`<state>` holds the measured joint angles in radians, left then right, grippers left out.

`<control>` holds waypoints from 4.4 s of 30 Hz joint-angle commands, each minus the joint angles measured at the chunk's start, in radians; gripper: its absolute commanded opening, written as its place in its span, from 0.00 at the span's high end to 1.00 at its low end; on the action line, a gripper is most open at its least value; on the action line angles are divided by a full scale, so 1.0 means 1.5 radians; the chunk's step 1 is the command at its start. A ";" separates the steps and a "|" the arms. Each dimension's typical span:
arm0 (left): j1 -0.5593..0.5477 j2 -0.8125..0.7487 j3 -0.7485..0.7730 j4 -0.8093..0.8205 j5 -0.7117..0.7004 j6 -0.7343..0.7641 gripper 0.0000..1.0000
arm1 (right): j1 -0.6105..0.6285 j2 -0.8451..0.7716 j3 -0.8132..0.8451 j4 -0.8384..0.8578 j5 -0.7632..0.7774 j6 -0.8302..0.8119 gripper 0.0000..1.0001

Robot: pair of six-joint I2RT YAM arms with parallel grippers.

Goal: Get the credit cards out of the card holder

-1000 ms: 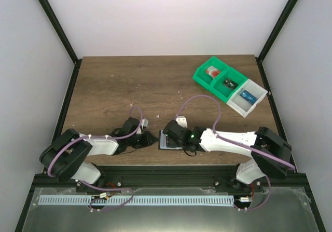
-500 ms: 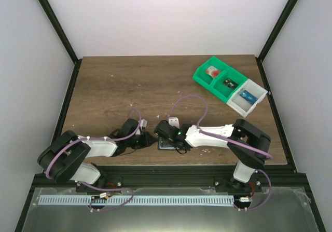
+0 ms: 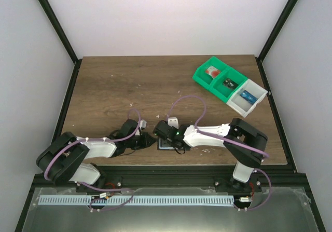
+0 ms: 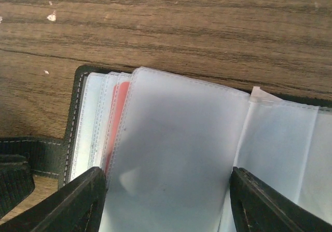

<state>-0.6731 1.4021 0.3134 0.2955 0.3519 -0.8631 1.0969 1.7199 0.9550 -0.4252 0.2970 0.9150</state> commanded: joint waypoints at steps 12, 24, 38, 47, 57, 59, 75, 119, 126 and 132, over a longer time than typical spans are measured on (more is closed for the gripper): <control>0.000 0.040 -0.028 -0.082 -0.057 0.010 0.87 | 0.005 0.004 -0.007 -0.090 0.065 0.024 0.38; 0.001 0.048 -0.028 -0.086 -0.066 0.012 0.87 | 0.005 -0.005 -0.011 -0.139 0.095 0.038 0.37; 0.001 0.048 -0.026 -0.092 -0.069 0.010 0.87 | 0.005 -0.043 -0.024 -0.180 0.101 0.047 0.38; 0.001 0.049 -0.016 -0.102 -0.069 0.013 0.87 | 0.005 -0.102 -0.061 -0.194 0.107 0.061 0.37; 0.001 0.032 -0.006 -0.121 -0.067 0.012 0.87 | -0.003 -0.173 -0.065 -0.267 0.158 0.097 0.37; 0.001 0.026 -0.008 -0.120 -0.067 0.011 0.87 | -0.003 -0.195 -0.064 -0.270 0.158 0.097 0.38; 0.001 0.030 -0.016 -0.106 -0.052 0.000 0.87 | 0.003 -0.212 -0.040 0.036 -0.060 -0.039 0.62; 0.000 0.017 -0.022 -0.109 -0.052 0.004 0.87 | 0.004 -0.065 -0.060 0.031 -0.017 0.009 0.54; 0.001 0.010 -0.005 -0.135 -0.063 0.011 0.87 | 0.004 -0.086 -0.084 0.028 -0.005 0.016 0.66; 0.001 0.021 0.006 -0.145 -0.072 0.019 0.86 | 0.003 -0.104 -0.101 0.035 -0.006 0.015 0.78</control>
<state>-0.6762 1.4006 0.3397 0.2390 0.3405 -0.8581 1.0962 1.5974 0.8146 -0.3656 0.2623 0.9310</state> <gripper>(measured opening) 0.133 0.244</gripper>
